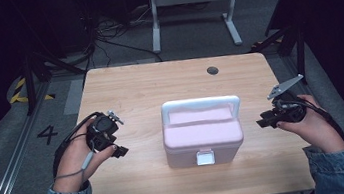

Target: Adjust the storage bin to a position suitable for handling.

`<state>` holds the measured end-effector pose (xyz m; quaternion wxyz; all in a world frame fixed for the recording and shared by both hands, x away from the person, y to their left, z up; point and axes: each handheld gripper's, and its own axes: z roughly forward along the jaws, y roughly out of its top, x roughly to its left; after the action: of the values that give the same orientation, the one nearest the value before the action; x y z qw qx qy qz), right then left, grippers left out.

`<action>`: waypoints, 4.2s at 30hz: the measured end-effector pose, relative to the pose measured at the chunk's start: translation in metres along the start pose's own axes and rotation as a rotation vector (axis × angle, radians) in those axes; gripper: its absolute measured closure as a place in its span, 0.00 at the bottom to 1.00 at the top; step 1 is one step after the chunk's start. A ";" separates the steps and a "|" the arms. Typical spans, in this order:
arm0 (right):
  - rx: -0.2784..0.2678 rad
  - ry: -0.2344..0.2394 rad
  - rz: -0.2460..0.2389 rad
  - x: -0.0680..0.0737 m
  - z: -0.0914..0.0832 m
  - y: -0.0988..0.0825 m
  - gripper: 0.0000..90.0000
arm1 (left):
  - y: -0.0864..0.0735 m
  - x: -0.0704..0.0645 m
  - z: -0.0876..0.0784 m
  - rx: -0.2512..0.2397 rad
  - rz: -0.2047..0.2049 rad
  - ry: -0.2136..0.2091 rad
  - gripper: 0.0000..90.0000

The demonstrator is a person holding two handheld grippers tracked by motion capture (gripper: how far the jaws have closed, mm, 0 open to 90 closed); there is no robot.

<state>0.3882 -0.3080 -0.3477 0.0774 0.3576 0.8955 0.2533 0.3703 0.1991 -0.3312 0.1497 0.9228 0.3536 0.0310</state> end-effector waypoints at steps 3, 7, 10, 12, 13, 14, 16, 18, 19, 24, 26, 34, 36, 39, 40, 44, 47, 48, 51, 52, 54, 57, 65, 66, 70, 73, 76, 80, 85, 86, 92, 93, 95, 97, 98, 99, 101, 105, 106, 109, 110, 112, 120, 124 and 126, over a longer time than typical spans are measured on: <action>-0.009 0.001 0.002 0.000 -0.002 -0.003 0.69 | 0.004 -0.002 -0.002 -0.010 0.010 0.028 0.45; -0.005 -0.016 0.000 0.000 -0.004 -0.008 0.67 | 0.013 -0.009 -0.005 -0.041 0.066 0.007 0.48; -0.010 -0.026 0.006 0.001 -0.007 -0.011 0.64 | 0.019 -0.011 -0.007 -0.073 0.086 -0.028 0.48; -0.016 -0.025 0.018 0.002 -0.009 -0.012 0.64 | 0.026 -0.013 -0.008 -0.098 0.087 -0.037 0.49; -0.022 -0.020 0.023 0.002 -0.010 -0.014 0.64 | 0.030 -0.015 -0.008 -0.103 0.098 -0.039 0.49; -0.022 -0.016 0.028 0.002 -0.011 -0.015 0.64 | 0.034 -0.016 -0.009 -0.110 0.109 -0.047 0.49; -0.027 -0.013 0.034 0.001 -0.012 -0.018 0.63 | 0.044 -0.016 -0.011 -0.133 0.139 -0.071 0.49; -0.027 -0.016 0.043 0.000 -0.013 -0.020 0.63 | 0.053 -0.017 -0.013 -0.158 0.152 -0.075 0.47; -0.029 -0.020 0.043 0.000 -0.013 -0.021 0.63 | 0.057 -0.018 -0.014 -0.175 0.152 -0.074 0.45; -0.028 -0.009 0.052 0.000 -0.011 -0.024 0.62 | 0.072 -0.027 -0.014 -0.213 0.179 -0.084 0.44; -0.027 0.005 0.059 0.000 -0.009 -0.025 0.62 | 0.080 -0.033 -0.014 -0.229 0.189 -0.089 0.44; -0.047 0.015 0.076 0.000 -0.010 -0.028 0.65 | 0.107 -0.039 -0.009 -0.280 0.234 -0.113 0.48; -0.057 0.017 0.082 -0.001 -0.011 -0.029 0.65 | 0.112 -0.040 -0.007 -0.292 0.231 -0.118 0.50; -0.061 0.020 0.087 -0.001 -0.012 -0.029 0.67 | 0.115 -0.041 -0.005 -0.303 0.231 -0.118 0.56; -0.064 0.020 0.083 -0.001 -0.012 -0.029 0.67 | 0.117 -0.043 -0.003 -0.306 0.238 -0.112 0.60; -0.056 0.029 0.095 0.000 -0.011 -0.029 0.67 | 0.119 -0.048 -0.003 -0.304 0.269 -0.047 0.77; -0.051 0.029 0.095 -0.001 -0.009 -0.029 0.67 | 0.119 -0.050 -0.005 -0.313 0.268 -0.033 0.79; -0.051 0.027 0.095 -0.001 -0.009 -0.029 0.67 | 0.119 -0.050 -0.005 -0.316 0.268 -0.031 0.79; -0.057 0.025 0.096 -0.001 -0.010 -0.029 0.66 | 0.118 -0.050 -0.005 -0.327 0.268 -0.034 0.80; -0.066 0.021 0.098 -0.002 -0.012 -0.029 0.65 | 0.119 -0.049 -0.007 -0.332 0.269 -0.041 0.80; -0.073 0.023 0.098 -0.002 -0.013 -0.030 0.64 | 0.120 -0.048 -0.009 -0.341 0.266 -0.052 0.80; -0.075 0.017 0.097 -0.002 -0.014 -0.030 0.61 | 0.120 -0.047 -0.011 -0.347 0.262 -0.066 0.80; -0.097 0.010 0.084 -0.002 -0.017 -0.030 0.58 | 0.129 -0.042 -0.023 -0.364 0.235 -0.068 0.79; -0.102 0.012 0.083 -0.002 -0.018 -0.030 0.58 | 0.130 -0.041 -0.024 -0.363 0.235 -0.066 0.79; -0.115 0.017 0.077 -0.002 -0.019 -0.030 0.59 | 0.133 -0.038 -0.026 -0.364 0.224 -0.075 0.79; -0.123 0.022 0.078 -0.001 -0.020 -0.030 0.60 | 0.136 -0.035 -0.027 -0.380 0.211 -0.080 0.79; -0.133 0.022 0.070 0.000 -0.021 -0.029 0.61 | 0.138 -0.030 -0.027 -0.388 0.194 -0.096 0.78; -0.146 0.030 0.068 0.001 -0.023 -0.029 0.62 | 0.141 -0.025 -0.027 -0.400 0.171 -0.103 0.78; -0.171 0.032 0.054 0.005 -0.027 -0.027 0.65 | 0.145 -0.022 -0.028 -0.405 0.153 -0.084 0.77; -0.179 0.035 0.054 0.006 -0.027 -0.026 0.65 | 0.146 -0.021 -0.029 -0.412 0.146 -0.080 0.77; -0.221 0.058 0.038 0.012 -0.031 -0.024 0.70 | 0.150 -0.020 -0.030 -0.434 0.115 -0.050 0.76; -0.224 0.062 0.031 0.013 -0.031 -0.023 0.71 | 0.151 -0.020 -0.030 -0.436 0.113 -0.048 0.76; -0.245 0.074 0.016 0.016 -0.031 -0.022 0.74 | 0.152 -0.019 -0.030 -0.438 0.106 -0.043 0.76; -0.257 0.080 0.009 0.018 -0.030 -0.021 0.77 | 0.152 -0.018 -0.029 -0.446 0.100 -0.043 0.76; -0.265 0.081 0.001 0.019 -0.030 -0.021 0.78 | 0.152 -0.017 -0.029 -0.449 0.092 -0.046 0.75; -0.273 0.086 -0.012 0.021 -0.030 -0.020 0.80 | 0.153 -0.016 -0.028 -0.453 0.089 -0.049 0.75; -0.290 0.093 -0.037 0.023 -0.029 -0.019 0.84 | 0.153 -0.014 -0.028 -0.454 0.085 -0.055 0.75; -0.380 0.129 -0.064 0.027 -0.031 -0.016 0.92 | 0.153 -0.013 -0.028 -0.460 0.081 -0.060 0.75; -0.402 0.140 -0.066 0.028 -0.031 -0.016 0.94 | 0.153 -0.013 -0.028 -0.460 0.081 -0.060 0.75; -0.449 0.157 -0.086 0.030 -0.032 -0.015 0.98 | 0.153 -0.013 -0.028 -0.461 0.081 -0.059 0.75; -0.468 0.160 -0.092 0.030 -0.032 -0.015 1.00 | 0.153 -0.013 -0.027 -0.465 0.083 -0.057 0.75; -0.508 0.176 -0.099 0.032 -0.032 -0.014 1.00 | 0.152 -0.012 -0.027 -0.468 0.082 -0.059 0.75; -0.589 0.207 -0.127 0.039 -0.020 -0.005 1.00 | 0.154 -0.007 -0.025 -0.486 0.062 -0.077 0.75; -0.623 0.192 -0.127 0.040 -0.016 -0.001 1.00 | 0.156 -0.005 -0.024 -0.493 0.051 -0.079 0.75; -0.656 0.197 -0.113 0.039 -0.015 0.003 1.00 | 0.156 -0.005 -0.024 -0.494 0.050 -0.078 0.75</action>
<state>0.3570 -0.2859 -0.3317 0.1154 0.2375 0.7879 0.5564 0.4627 0.0917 -0.2614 0.3833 0.8673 0.3062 0.0847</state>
